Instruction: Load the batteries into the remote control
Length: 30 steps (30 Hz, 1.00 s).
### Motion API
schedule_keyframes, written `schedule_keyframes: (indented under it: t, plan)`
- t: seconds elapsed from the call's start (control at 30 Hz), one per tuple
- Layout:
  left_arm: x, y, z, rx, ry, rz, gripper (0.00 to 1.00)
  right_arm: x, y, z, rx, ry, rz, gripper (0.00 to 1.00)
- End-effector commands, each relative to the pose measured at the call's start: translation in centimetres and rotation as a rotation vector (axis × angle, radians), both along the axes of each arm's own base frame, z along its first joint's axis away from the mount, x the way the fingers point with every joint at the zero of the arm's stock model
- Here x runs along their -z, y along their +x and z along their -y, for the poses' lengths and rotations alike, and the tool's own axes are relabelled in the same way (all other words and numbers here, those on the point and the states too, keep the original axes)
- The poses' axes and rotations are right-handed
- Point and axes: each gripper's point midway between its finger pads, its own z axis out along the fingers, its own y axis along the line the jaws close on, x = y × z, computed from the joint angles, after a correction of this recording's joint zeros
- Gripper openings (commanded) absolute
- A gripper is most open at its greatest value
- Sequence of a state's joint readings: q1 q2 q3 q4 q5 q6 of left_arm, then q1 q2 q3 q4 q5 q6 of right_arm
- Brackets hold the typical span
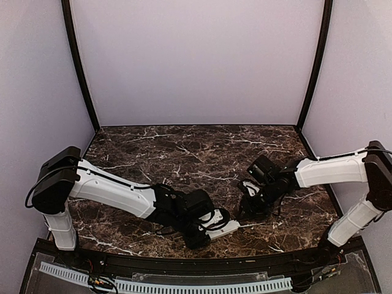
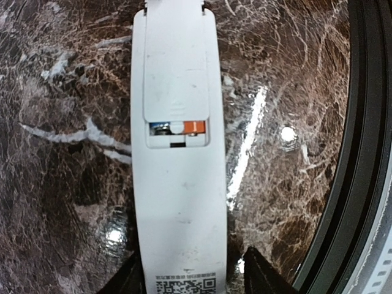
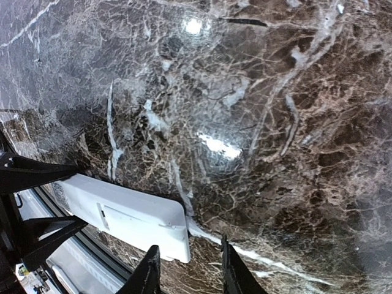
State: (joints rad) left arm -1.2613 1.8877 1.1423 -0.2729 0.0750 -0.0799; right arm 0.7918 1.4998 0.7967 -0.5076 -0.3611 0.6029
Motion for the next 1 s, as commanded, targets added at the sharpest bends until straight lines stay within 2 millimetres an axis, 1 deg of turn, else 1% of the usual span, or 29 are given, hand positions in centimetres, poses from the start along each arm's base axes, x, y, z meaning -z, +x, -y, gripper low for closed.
schedule_keyframes:
  t: [0.0,0.2,0.3,0.4,0.53,0.77,0.97]
  plan:
    - [0.9,-0.6,-0.6,0.027,0.054,-0.018,0.56,0.6,-0.1,-0.7,-0.012,0.044,-0.013,0.32]
    - [0.6,0.1,1.0,0.041,0.009,0.012,0.58,0.7,-0.3,-1.0,-0.014,0.067,-0.017,0.33]
    - [0.8,0.6,1.5,0.045,0.004,0.04,0.56,1.0,-0.3,-0.8,-0.016,0.056,-0.021,0.33]
    - [1.2,0.8,1.9,0.049,0.004,0.039,0.54,1.0,-0.2,-1.0,-0.019,0.063,-0.02,0.33]
    - [1.4,0.7,2.2,0.055,-0.008,0.027,0.5,0.9,-0.2,-1.5,-0.021,0.087,-0.022,0.31]
    - [1.6,0.7,2.2,0.057,-0.008,0.02,0.48,0.8,-0.4,-2.2,-0.025,0.119,-0.035,0.28]
    - [1.7,0.7,2.2,0.054,-0.013,0.014,0.43,0.9,-0.8,-2.7,-0.031,0.117,-0.045,0.28]
